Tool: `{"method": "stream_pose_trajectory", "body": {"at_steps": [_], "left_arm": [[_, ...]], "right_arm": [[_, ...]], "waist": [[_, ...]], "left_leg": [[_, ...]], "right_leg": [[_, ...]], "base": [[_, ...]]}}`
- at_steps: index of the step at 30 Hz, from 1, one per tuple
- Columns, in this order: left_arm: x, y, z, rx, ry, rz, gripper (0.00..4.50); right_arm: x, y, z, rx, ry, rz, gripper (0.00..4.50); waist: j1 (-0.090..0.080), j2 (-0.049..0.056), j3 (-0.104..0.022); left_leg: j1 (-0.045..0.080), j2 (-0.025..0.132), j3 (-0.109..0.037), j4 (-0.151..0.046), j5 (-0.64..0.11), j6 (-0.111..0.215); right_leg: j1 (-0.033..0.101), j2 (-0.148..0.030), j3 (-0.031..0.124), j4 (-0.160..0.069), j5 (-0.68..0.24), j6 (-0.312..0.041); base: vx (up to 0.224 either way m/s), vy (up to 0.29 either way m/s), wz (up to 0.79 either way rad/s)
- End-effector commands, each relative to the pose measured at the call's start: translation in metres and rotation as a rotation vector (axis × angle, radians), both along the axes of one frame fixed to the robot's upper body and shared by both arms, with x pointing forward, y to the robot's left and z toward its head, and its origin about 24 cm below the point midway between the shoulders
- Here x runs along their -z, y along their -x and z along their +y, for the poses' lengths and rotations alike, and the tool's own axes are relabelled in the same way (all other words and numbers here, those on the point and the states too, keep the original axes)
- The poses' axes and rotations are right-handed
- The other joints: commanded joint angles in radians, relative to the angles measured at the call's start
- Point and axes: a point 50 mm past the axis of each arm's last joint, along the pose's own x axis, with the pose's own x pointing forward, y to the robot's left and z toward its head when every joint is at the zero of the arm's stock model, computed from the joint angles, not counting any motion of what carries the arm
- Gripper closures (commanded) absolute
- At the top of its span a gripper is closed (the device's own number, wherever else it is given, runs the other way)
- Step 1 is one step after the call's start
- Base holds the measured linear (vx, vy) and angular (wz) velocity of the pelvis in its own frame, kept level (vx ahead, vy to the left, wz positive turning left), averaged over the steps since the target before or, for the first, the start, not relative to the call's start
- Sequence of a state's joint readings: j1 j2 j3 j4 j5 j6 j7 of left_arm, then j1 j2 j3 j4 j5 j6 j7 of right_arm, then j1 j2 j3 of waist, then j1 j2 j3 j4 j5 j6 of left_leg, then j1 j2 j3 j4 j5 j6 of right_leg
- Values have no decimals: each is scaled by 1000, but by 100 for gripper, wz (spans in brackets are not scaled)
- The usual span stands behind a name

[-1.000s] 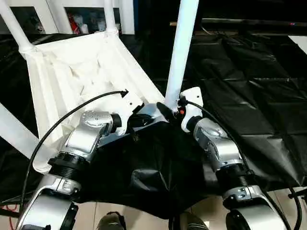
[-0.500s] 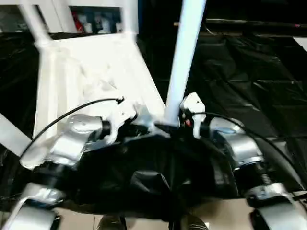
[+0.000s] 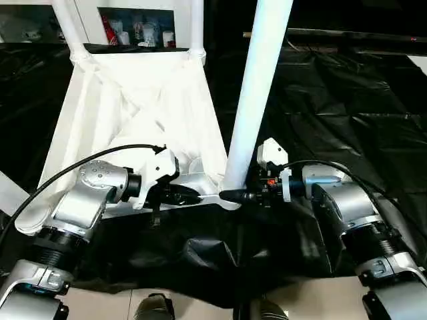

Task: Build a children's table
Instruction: Rotate leg to tighten

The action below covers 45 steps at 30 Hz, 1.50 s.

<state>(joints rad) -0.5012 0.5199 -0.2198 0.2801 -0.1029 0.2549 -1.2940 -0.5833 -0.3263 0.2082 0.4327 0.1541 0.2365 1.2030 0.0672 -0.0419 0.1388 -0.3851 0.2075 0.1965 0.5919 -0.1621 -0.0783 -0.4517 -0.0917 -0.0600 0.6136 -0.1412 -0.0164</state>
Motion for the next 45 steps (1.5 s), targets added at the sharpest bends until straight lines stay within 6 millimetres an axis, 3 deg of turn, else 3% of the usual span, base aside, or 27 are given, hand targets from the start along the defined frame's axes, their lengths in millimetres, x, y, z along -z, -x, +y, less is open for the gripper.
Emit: {"method": "stream_pose_trajectory", "body": {"at_steps": [1, 4, 7, 11, 14, 16, 18, 20, 22, 24, 26, 28, 33, 39, 45], "left_arm": [[-4, -1, -12, 21, 35, -44, 450], [-6, -9, -18, -62, 67, -63, 450], [-8, -15, -26, -122, 98, -75, 450], [-9, -25, -53, -227, 136, -90, 450], [-8, -31, -64, -291, 154, -96, 450], [-7, -34, -74, -344, 165, -111, 450], [-7, -34, -76, -340, 161, -118, 450], [-7, -33, -78, -323, 155, -125, 450], [-7, -33, -78, -322, 154, -126, 450], [-7, -29, -73, -277, 151, -124, 450], [-7, -26, -71, -243, 146, -122, 450], [-4, -16, -58, -150, 126, -105, 450], [-1, -8, -41, -77, 99, -75, 450], [-3, -1, -24, 23, 84, -42, 450], [-5, -1, -16, 51, 94, -21, 450]], "right_arm": [[2, 1, 7, 17, 2, -23, 187], [7, -1, 16, 123, -57, -13, 190], [11, -2, 24, 204, -96, -1, 193], [25, -8, 50, 495, -144, 47, 194], [29, -10, 62, 614, -145, 65, 194], [31, -10, 76, 692, -158, 98, 194], [30, -9, 82, 673, -150, 75, 194], [26, -9, 85, 639, -173, 62, 124], [24, -9, 86, 633, -193, 67, 124], [20, -11, 77, 608, -174, 38, 122], [19, -12, 72, 588, -151, 22, 78], [12, -11, 54, 436, -101, -28, 78], [8, -8, 30, 281, -26, -51, 78], [0, -2, 12, 108, 16, -51, 78], [-4, 2, 10, 2, 25, -36, 78]], "waist": [[3, -4, -100], [1, -6, -98], [-3, -9, -98], [-8, -4, -99], [-13, -5, -101], [-14, 2, -103], [-13, 0, -105], [-12, 3, -108], [-12, 3, -107], [-12, 3, -107], [-12, 4, -107], [-12, 8, -110], [-3, 9, -107], [1, 7, -107], [6, 5, -106]], "left_leg": [[16, 18, -5, -61, -140, 76], [15, 18, -4, -62, -148, 66], [16, 16, -9, -65, -193, 32], [16, 12, -10, -66, -197, 11], [15, 11, -11, -67, -194, 5], [15, 8, -10, -67, -198, 7], [14, 7, -10, -67, -193, 14], [13, 7, -9, -66, -188, 34], [13, 7, -8, -67, -194, 37], [13, 8, -9, -67, -205, 38], [14, 9, -9, -68, -204, 37], [12, 10, -11, -66, -190, 46], [17, 15, -7, -65, -195, 62], [16, 16, -10, -65, -204, 55], [17, 17, -8, -64, -197, 61]], "right_leg": [[73, -42, 44, -53, -195, -245], [71, -43, 46, -57, -216, -235], [71, -45, 43, -66, -313, -197], [68, -43, 42, -71, -336, -181], [67, -42, 42, -71, -327, -172], [67, -38, 41, -71, -300, -172], [70, -37, 41, -69, -278, -172], [71, -36, 41, -67, -240, -177], [71, -36, 40, -69, -249, -178], [72, -37, 40, -71, -266, -175], [71, -38, 40, -71, -267, -174], [78, -36, 39, -64, -215, -188], [74, -37, 40, -63, -201, -216], [75, -40, 40, -62, -231, -211], [72, -41, 40, -62, -233, -223]], "base": [[0, 0, 0], [0, 0, 0], [0, 0, 0], [0, 0, 0], [0, 0, 0], [0, 0, 0], [0, 0, 0], [0, 0, 0], [0, 0, 0], [0, 0, 0], [0, 0, 0], [0, 0, 0], [0, 0, 0], [0, 0, 0], [0, 0, 0]]}}
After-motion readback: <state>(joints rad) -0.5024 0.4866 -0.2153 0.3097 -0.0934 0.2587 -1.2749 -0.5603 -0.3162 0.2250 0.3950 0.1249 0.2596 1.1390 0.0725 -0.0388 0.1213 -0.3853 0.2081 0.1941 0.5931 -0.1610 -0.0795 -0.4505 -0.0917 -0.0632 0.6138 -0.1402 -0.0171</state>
